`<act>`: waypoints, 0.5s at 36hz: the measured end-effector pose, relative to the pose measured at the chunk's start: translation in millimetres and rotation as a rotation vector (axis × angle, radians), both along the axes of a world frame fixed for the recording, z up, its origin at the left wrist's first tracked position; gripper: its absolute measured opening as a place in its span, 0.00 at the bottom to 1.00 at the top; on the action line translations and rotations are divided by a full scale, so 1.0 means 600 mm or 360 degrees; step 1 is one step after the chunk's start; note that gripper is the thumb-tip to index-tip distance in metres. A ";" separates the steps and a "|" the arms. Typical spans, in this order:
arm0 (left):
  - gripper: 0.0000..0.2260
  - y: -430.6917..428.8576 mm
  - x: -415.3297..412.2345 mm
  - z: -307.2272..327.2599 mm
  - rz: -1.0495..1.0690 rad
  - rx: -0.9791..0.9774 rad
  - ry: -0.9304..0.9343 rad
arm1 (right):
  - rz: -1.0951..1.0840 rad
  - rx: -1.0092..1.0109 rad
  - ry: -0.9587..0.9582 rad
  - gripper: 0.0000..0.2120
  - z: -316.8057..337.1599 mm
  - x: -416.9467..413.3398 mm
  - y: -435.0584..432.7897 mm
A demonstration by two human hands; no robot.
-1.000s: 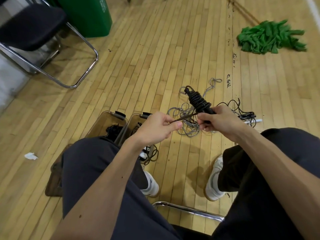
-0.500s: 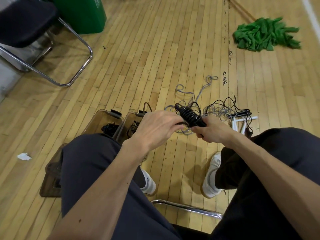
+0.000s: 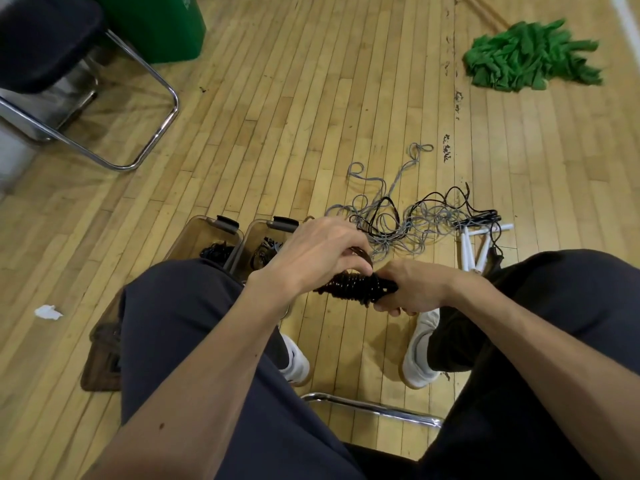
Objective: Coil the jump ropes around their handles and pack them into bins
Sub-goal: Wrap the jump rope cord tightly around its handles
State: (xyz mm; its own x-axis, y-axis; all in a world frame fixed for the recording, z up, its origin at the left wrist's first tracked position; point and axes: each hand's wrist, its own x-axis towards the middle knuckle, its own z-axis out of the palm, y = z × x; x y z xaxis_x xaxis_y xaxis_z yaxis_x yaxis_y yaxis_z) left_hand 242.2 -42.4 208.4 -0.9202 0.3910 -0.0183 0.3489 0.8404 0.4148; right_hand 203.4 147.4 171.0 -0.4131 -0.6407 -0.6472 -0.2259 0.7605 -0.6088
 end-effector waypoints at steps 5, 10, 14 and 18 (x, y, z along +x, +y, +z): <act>0.10 0.003 -0.005 0.005 0.0144 0.0201 -0.0280 | 0.0179 -0.0003 0.0006 0.10 0.019 0.007 -0.002; 0.16 0.000 -0.006 0.008 0.0363 0.0542 -0.0627 | 0.0235 -0.0082 -0.0073 0.07 0.039 0.016 0.000; 0.18 -0.005 -0.009 0.020 0.0312 0.0911 -0.0924 | 0.0156 -0.0297 -0.0155 0.09 0.062 0.015 0.009; 0.14 -0.009 -0.014 0.021 0.0315 0.1122 -0.0897 | 0.0040 -0.0599 -0.0261 0.09 0.068 0.014 0.021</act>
State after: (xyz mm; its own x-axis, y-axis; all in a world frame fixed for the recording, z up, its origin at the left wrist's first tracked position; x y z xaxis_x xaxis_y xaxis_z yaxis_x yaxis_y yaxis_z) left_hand 234.0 -47.9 221.1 -0.8989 0.3182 -0.3012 -0.1831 0.3516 0.9181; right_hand 212.0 159.8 212.0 -0.3048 -0.8540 -0.4217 -0.1183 0.4733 -0.8729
